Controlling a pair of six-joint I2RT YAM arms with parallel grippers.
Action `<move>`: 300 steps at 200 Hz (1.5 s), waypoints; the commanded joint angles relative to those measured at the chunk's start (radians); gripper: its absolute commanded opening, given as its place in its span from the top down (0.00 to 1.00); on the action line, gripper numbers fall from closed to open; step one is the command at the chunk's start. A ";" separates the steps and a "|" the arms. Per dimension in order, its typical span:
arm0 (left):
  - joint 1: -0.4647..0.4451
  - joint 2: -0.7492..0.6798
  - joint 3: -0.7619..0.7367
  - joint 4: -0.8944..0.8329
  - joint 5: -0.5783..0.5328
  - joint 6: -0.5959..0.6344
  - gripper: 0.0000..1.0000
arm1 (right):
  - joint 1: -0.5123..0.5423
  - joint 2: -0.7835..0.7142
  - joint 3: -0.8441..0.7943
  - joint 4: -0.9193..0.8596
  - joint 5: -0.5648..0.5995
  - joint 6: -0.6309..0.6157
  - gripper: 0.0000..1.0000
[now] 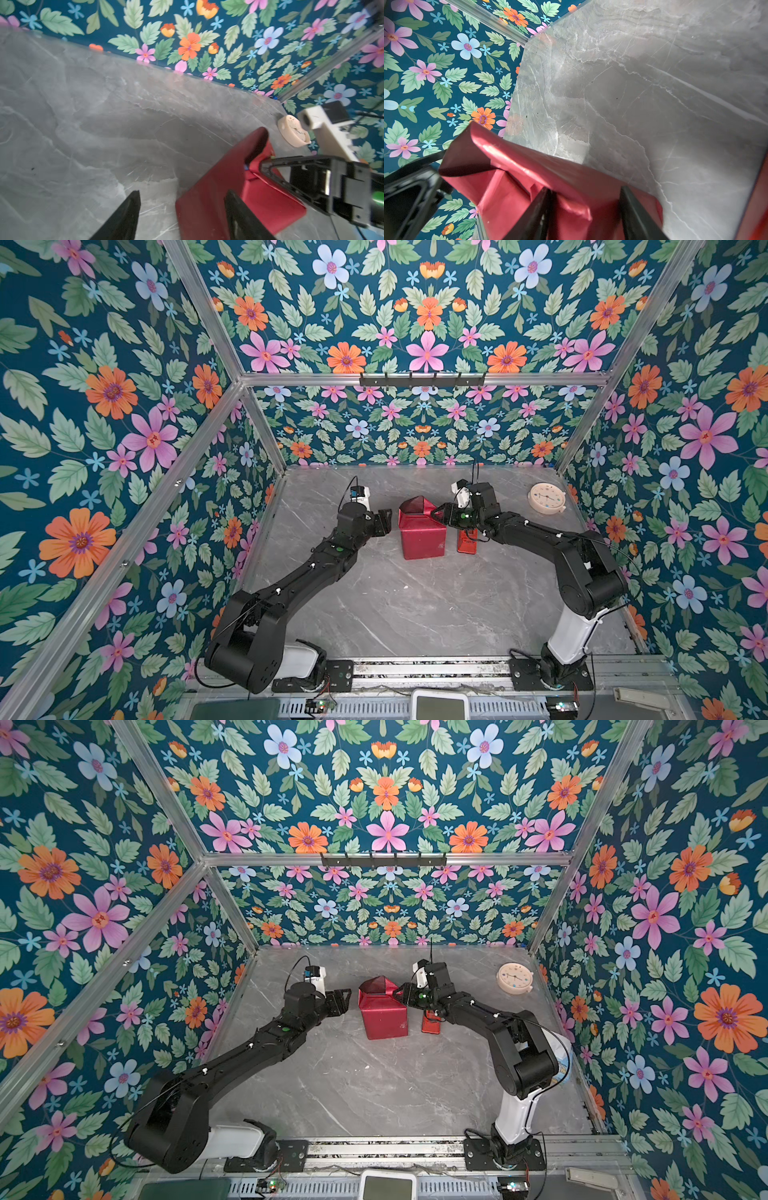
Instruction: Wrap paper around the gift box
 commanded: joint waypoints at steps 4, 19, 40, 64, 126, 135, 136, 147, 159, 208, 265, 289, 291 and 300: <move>-0.001 0.055 0.033 -0.014 0.069 -0.019 0.33 | 0.001 0.007 -0.003 -0.116 0.022 -0.007 0.47; -0.009 0.091 0.048 -0.004 0.106 -0.016 0.33 | 0.001 0.006 -0.002 -0.118 0.023 -0.008 0.47; -0.028 0.120 0.066 0.007 0.117 -0.010 0.33 | 0.000 0.002 -0.004 -0.119 0.027 -0.010 0.47; -0.038 0.146 0.080 0.018 0.118 -0.009 0.32 | 0.002 0.001 -0.002 -0.119 0.025 -0.010 0.47; -0.043 0.204 0.106 0.033 0.126 0.002 0.32 | 0.002 0.003 -0.001 -0.115 0.018 -0.011 0.48; -0.043 0.212 0.111 0.035 0.125 0.003 0.32 | 0.001 0.003 -0.001 -0.115 0.017 -0.011 0.48; -0.043 0.213 0.112 0.035 0.125 0.003 0.32 | 0.000 0.003 -0.001 -0.115 0.016 -0.012 0.48; -0.041 0.223 0.121 0.035 0.123 0.003 0.31 | 0.002 0.000 -0.002 -0.115 0.017 -0.012 0.48; -0.041 0.236 0.133 0.035 0.124 0.003 0.31 | 0.002 -0.001 -0.004 -0.113 0.016 -0.012 0.48; -0.051 0.294 0.153 0.076 0.173 -0.009 0.31 | 0.002 -0.012 -0.007 -0.108 0.015 -0.022 0.48; -0.017 0.186 0.089 0.115 0.216 -0.002 0.25 | 0.001 -0.011 -0.008 -0.113 0.016 -0.025 0.48; 0.022 0.123 0.038 0.119 0.234 -0.003 0.23 | 0.000 -0.011 -0.008 -0.113 0.017 -0.026 0.48; 0.024 0.117 0.032 0.120 0.235 -0.003 0.23 | 0.001 -0.011 -0.010 -0.114 0.017 -0.027 0.48; 0.033 0.098 0.013 0.122 0.234 -0.004 0.22 | 0.001 -0.012 -0.008 -0.113 0.016 -0.026 0.48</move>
